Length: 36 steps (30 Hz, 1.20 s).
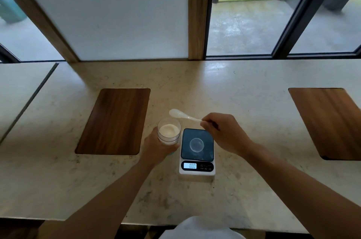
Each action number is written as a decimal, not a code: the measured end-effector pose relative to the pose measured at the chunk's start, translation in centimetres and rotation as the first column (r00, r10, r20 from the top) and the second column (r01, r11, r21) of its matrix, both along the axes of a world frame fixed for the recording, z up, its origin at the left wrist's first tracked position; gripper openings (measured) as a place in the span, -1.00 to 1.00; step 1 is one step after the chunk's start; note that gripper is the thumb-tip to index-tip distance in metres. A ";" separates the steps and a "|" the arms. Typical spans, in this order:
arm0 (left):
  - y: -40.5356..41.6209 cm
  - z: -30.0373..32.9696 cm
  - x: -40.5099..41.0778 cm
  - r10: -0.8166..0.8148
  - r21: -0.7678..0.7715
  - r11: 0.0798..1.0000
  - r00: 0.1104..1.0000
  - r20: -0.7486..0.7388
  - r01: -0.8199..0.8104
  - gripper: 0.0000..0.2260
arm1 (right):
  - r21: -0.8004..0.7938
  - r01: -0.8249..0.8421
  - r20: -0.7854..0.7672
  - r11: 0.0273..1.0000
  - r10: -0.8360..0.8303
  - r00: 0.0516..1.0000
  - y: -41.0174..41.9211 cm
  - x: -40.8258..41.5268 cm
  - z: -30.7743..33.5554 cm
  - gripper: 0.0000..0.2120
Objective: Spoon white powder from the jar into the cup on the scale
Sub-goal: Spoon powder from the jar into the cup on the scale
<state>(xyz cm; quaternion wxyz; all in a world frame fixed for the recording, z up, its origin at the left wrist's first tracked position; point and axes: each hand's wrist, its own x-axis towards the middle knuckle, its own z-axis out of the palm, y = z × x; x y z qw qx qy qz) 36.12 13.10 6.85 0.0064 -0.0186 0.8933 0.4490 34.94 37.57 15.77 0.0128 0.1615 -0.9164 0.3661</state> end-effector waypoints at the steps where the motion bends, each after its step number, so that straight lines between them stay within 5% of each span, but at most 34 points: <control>1: 0.1 0.1 -0.1 -0.009 -0.009 1.000 1.000 -0.004 0.009 -0.31 | 0.020 -0.038 -0.007 0.999 0.038 0.999 -0.2 0.1 0.4 -0.86; 6: 0.5 0.3 -0.3 -0.070 -0.064 0.996 0.996 -0.058 0.066 -0.38 | 0.163 -0.184 -0.060 0.969 0.196 0.979 -0.9 0.5 1.3 -0.84; 17: 0.7 1.2 -0.1 -0.198 -0.132 0.975 0.970 -0.144 0.179 -0.45 | 0.339 -0.201 -0.124 0.919 0.256 0.959 -2.5 0.0 2.1 -0.77; 36: -0.1 0.9 0.0 -0.181 -0.140 0.977 0.976 -0.122 0.163 -0.38 | 0.340 -0.131 0.011 0.931 0.135 0.991 -3.5 0.2 1.3 -0.72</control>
